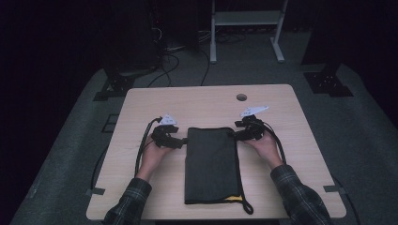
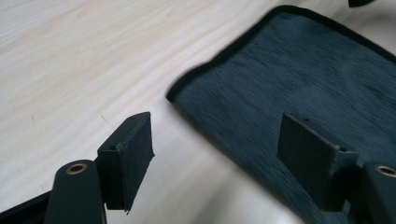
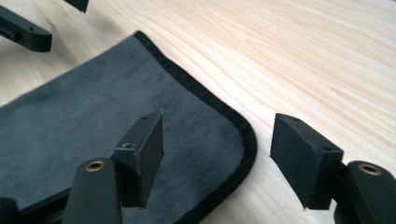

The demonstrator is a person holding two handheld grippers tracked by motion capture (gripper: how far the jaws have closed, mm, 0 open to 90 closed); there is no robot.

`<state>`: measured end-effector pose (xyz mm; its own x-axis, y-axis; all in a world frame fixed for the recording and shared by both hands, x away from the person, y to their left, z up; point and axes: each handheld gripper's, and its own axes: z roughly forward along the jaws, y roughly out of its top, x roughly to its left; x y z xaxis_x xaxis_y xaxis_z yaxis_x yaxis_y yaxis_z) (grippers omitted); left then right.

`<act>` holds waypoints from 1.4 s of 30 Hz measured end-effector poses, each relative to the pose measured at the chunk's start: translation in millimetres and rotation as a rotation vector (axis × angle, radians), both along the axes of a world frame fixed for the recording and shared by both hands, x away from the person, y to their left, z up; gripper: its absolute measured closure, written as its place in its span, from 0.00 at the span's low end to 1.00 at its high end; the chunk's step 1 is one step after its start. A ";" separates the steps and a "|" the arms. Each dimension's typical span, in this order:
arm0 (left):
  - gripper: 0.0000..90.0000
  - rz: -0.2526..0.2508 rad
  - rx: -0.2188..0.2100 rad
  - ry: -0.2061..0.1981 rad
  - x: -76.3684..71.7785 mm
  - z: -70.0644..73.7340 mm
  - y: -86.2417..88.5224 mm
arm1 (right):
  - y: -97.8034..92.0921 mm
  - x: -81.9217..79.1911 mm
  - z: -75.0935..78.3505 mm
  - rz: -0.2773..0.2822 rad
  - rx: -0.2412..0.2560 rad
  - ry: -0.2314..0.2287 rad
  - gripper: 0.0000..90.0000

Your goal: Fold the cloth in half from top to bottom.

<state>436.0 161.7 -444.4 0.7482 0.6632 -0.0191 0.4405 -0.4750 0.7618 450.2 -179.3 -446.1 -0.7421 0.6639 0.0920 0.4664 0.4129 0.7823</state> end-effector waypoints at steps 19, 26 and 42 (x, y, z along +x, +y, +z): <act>0.41 0.082 0.079 0.047 46.6 -24.8 -9.6 | 1.8 26.0 -21.1 -0.037 -0.039 0.027 0.37; 0.48 0.064 0.058 0.057 47.7 -26.2 -9.5 | 2.7 29.9 -32.8 -0.021 -0.052 0.048 0.37; 0.93 -0.013 0.015 0.103 43.5 -25.3 -12.8 | 4.1 22.8 -36.2 0.045 0.026 0.079 0.87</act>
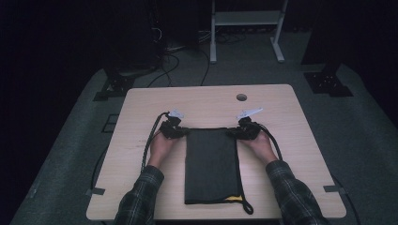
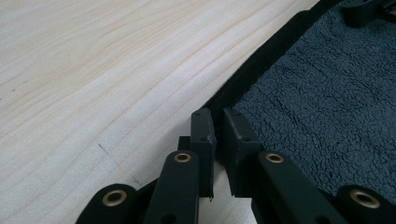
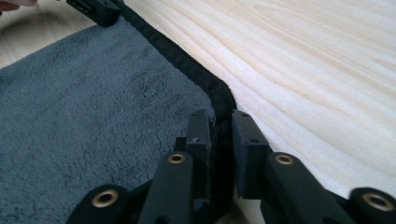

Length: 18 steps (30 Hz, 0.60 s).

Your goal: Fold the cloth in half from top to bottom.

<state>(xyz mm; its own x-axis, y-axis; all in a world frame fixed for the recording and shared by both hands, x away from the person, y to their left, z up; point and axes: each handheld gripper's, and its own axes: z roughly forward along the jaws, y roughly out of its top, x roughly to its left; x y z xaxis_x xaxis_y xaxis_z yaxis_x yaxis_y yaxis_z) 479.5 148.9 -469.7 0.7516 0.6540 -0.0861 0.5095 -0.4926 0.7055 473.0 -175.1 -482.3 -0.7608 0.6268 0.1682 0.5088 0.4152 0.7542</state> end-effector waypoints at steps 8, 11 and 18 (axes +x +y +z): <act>0.95 0.017 -0.005 -0.026 1.5 3.0 0.0 | 4.5 2.2 5.1 -0.009 -0.059 -0.039 0.91; 0.95 0.034 -0.019 -0.064 4.4 14.1 0.3 | 6.2 4.8 13.8 -0.041 -0.066 -0.074 0.91; 0.95 0.040 -0.029 -0.190 6.2 58.8 1.2 | 4.6 11.1 51.9 -0.066 -0.028 -0.164 0.91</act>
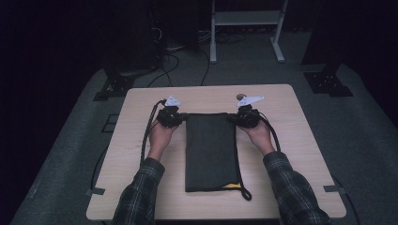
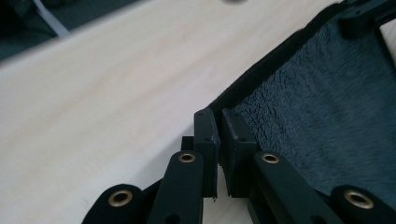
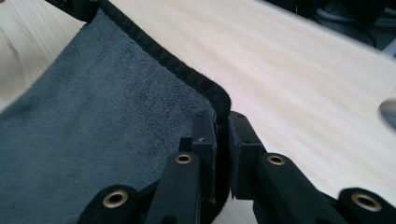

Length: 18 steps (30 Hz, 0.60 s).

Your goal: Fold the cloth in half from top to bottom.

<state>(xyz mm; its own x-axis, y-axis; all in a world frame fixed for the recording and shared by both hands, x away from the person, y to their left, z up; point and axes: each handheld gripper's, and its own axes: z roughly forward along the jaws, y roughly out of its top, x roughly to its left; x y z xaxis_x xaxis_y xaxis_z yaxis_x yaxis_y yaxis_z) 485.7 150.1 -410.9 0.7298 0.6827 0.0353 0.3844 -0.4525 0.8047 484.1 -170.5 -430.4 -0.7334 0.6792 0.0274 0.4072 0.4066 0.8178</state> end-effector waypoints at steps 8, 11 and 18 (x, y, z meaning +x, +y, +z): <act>0.95 -0.076 -0.052 -0.031 -17.9 10.6 6.0 | -8.9 -13.9 15.5 0.050 0.044 -0.030 0.91; 0.95 -0.104 -0.071 -0.024 -27.7 8.7 10.1 | -11.8 -23.0 13.3 0.074 0.060 -0.025 0.91; 0.95 -0.154 -0.102 0.001 -52.9 1.7 15.8 | -15.4 -46.3 6.5 0.134 0.083 -0.010 0.91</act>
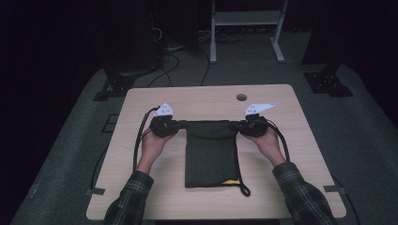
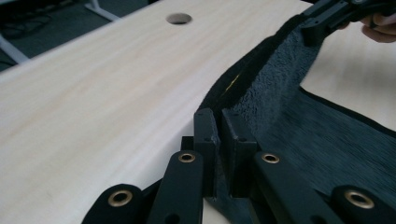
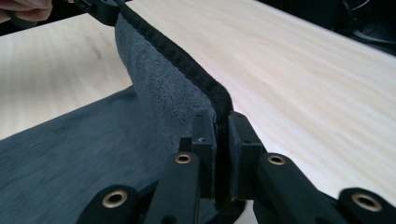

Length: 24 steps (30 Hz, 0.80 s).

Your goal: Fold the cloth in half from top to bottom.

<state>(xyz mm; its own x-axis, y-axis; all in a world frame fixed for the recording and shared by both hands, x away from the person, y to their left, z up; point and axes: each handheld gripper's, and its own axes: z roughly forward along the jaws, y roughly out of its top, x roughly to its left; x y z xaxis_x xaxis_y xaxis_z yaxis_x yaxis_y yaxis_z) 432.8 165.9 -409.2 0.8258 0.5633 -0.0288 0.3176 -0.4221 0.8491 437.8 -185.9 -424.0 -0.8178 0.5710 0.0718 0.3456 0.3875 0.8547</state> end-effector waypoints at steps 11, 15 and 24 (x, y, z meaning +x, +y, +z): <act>0.95 -0.042 -0.031 0.076 -32.1 -13.7 6.3 | -1.4 -29.9 -10.8 0.048 -0.019 0.016 0.91; 0.94 -0.065 -0.029 0.098 -43.3 -16.5 8.8 | -1.0 -42.3 -13.3 0.067 -0.033 0.025 0.91; 0.95 -0.108 -0.035 0.136 -68.0 -18.1 9.2 | -2.3 -69.4 -15.7 0.104 -0.061 0.023 0.91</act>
